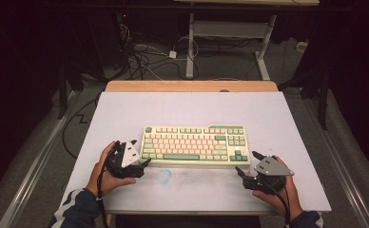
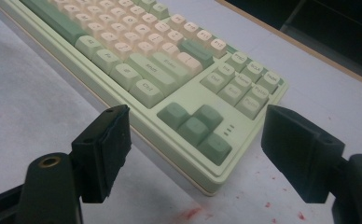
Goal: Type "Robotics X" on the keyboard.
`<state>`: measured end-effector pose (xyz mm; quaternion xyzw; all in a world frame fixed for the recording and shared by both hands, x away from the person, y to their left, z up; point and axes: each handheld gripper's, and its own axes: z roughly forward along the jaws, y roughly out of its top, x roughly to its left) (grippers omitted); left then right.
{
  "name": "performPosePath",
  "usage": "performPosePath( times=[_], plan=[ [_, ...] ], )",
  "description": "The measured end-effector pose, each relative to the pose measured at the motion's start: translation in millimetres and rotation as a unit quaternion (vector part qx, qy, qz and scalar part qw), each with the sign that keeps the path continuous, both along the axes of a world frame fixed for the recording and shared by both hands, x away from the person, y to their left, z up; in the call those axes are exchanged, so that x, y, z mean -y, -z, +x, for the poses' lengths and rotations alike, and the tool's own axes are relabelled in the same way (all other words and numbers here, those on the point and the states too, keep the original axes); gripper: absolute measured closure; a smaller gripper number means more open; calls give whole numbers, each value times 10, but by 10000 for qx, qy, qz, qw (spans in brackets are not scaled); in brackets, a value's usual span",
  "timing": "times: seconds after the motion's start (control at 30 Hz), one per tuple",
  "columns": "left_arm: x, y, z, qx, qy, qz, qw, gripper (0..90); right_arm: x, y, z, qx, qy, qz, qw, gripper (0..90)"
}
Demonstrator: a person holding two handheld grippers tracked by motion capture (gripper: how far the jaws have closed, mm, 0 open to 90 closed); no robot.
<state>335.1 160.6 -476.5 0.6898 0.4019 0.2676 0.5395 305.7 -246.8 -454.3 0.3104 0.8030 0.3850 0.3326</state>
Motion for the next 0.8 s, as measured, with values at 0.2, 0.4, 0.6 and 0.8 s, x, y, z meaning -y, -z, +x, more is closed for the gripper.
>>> performPosePath(
  times=[0.2, 0.4, 0.6, 0.8],
  plan=[
    [-146, 64, -45, -247, -187, -21, 9995, 276, 0, 4, 4, -9, -3, -21, 10000, 250],
    [-241, 67, -98, -566, -255, -264, 9977, 484, 2, 8, 10, -17, 2, -37, 10000, 250],
    [-285, 2, -111, -801, -159, -347, 9961, 839, -8, 10, 13, -34, -5, -51, 10000, 250],
    [-235, -62, -74, -928, -109, -378, 9949, 877, -13, 14, 18, -44, -18, -61, 10000, 250]
  ],
)
